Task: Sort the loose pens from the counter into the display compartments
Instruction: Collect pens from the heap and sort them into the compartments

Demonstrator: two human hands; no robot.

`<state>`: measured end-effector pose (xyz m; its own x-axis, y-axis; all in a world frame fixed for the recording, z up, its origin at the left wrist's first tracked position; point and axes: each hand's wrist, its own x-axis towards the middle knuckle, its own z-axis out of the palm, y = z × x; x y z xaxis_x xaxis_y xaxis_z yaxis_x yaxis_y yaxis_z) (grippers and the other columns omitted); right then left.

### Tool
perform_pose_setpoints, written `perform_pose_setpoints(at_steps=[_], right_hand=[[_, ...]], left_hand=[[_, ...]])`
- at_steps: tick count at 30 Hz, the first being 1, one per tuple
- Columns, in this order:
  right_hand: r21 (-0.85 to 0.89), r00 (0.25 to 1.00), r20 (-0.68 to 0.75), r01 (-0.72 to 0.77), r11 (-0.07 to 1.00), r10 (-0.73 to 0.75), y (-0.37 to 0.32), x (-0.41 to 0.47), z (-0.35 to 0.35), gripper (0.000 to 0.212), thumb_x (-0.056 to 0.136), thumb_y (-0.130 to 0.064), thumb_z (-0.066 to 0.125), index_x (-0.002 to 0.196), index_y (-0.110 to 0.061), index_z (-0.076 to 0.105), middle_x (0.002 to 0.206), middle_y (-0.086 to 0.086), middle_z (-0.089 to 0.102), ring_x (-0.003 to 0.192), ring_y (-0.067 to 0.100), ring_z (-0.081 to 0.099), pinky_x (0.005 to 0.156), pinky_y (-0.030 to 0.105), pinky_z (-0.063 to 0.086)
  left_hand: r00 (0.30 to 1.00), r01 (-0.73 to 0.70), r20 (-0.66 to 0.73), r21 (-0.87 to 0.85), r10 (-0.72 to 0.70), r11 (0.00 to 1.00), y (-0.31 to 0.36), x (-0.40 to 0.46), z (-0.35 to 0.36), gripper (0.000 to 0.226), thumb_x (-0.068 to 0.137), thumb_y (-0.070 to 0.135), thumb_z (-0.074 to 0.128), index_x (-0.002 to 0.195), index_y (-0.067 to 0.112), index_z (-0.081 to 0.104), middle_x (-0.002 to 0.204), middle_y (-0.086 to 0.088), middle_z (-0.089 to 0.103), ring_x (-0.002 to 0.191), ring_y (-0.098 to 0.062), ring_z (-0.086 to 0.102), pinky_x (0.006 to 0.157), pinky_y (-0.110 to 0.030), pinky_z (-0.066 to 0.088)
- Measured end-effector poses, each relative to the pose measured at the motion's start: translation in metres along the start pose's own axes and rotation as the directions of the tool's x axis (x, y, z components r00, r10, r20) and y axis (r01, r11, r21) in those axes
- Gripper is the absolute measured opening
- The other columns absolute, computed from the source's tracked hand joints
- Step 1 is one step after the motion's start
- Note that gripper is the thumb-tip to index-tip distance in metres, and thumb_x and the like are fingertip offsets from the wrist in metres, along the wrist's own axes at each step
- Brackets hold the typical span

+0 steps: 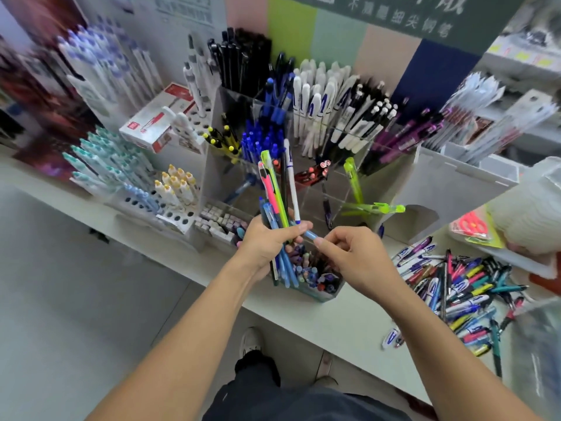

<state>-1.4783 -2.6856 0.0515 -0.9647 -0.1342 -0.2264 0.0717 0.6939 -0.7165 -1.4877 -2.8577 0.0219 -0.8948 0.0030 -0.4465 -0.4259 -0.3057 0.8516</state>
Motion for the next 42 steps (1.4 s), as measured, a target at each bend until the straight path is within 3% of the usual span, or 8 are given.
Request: perform_pose_setpoints(at_steps=[5,16,20,25,31,34,38,42], right_hand=[[0.005,0.999,0.0,-0.033,0.999,0.033,0.007,-0.007,-0.011,0.027,0.095,-0.034,0.068,0.073,-0.018,0.068,0.046,-0.009,0.051,0.043,0.005,0.039,0.052,0.026,0.033],[0.524,0.982,0.166,-0.166,0.836,0.091,0.011,-0.021,-0.034,0.021,0.106,-0.019,0.049,0.107,-0.016,0.07,0.053,-0.001,0.03,0.042,0.008,0.022,0.039,0.016,0.02],[0.511,0.981,0.168,-0.169,0.843,0.095,0.017,-0.021,-0.031,0.025,0.108,-0.019,0.044,0.107,-0.011,0.067,0.058,0.0,0.046,0.044,0.011,0.031,0.042,0.017,0.024],[0.515,0.986,0.129,-0.158,0.842,0.106,0.014,-0.022,-0.029,0.02,0.106,-0.012,0.043,0.101,-0.006,0.061,0.063,0.001,0.049,0.045,0.007,0.034,0.041,0.015,0.026],[0.203,0.92,-0.351,0.257,0.945,-0.175,-0.029,-0.016,-0.028,0.017,0.084,-0.027,0.082,0.087,-0.018,0.068,0.051,-0.006,0.048,0.046,0.007,0.038,0.049,0.018,0.038],[0.039,0.882,-0.353,0.347,0.937,-0.312,-0.06,0.009,-0.019,0.024,0.084,-0.033,0.081,0.105,-0.027,0.07,0.058,-0.006,0.057,0.051,0.006,0.049,0.055,0.022,0.045],[-0.327,0.919,-0.271,0.192,0.925,-0.287,-0.083,0.051,-0.006,0.017,0.091,-0.037,0.071,0.086,-0.022,0.064,0.07,-0.003,0.06,0.066,0.021,0.061,0.059,0.034,0.051],[-0.295,0.866,-0.359,0.249,0.922,-0.349,-0.077,0.052,-0.008,0.029,0.093,-0.035,0.069,0.072,-0.017,0.061,0.059,-0.001,0.055,0.055,0.018,0.052,0.051,0.033,0.044]], left_hand=[[0.997,0.001,0.08,-0.076,0.005,0.997,0.002,0.001,-0.002,0.019,0.086,-0.005,0.071,0.098,0.009,0.071,0.106,-0.012,0.077,0.062,-0.013,0.059,0.05,-0.019,0.045],[0.99,0.076,0.132,-0.167,-0.054,0.983,0.014,-0.006,-0.004,0.047,0.072,0.002,0.078,0.117,0.005,0.066,0.077,0.001,0.065,0.059,-0.01,0.054,0.045,-0.018,0.04],[0.988,0.117,0.128,-0.212,-0.092,0.97,0.014,-0.004,-0.001,0.027,0.077,0.023,0.077,0.099,0.013,0.064,0.075,0.002,0.06,0.057,-0.008,0.049,0.044,-0.016,0.039],[0.998,0.069,0.02,-0.155,-0.067,0.985,0.011,-0.003,0.001,0.008,0.093,0.015,0.07,0.097,0.013,0.064,0.077,-0.001,0.064,0.058,-0.01,0.048,0.044,-0.017,0.039],[0.997,-0.035,-0.07,-0.093,0.029,0.995,0.011,-0.009,0.001,0.012,0.095,0.017,0.069,0.087,0.014,0.06,0.065,0.001,0.054,0.052,-0.01,0.044,0.045,-0.019,0.038],[0.995,-0.083,-0.053,-0.043,0.081,0.996,0.013,-0.014,-0.006,0.019,0.096,0.018,0.068,0.082,0.015,0.054,0.061,0.002,0.046,0.05,-0.011,0.04,0.044,-0.021,0.036],[0.995,-0.095,-0.026,-0.028,0.095,0.995,0.012,-0.019,-0.014,0.028,0.094,0.021,0.069,0.078,0.016,0.046,0.058,0.002,0.039,0.048,-0.013,0.036,0.042,-0.021,0.032],[0.995,-0.097,-0.001,-0.02,0.097,0.995,0.01,-0.03,-0.023,0.035,0.087,0.031,0.071,0.071,0.016,0.044,0.058,-0.001,0.038,0.046,-0.013,0.035,0.041,-0.021,0.032]])
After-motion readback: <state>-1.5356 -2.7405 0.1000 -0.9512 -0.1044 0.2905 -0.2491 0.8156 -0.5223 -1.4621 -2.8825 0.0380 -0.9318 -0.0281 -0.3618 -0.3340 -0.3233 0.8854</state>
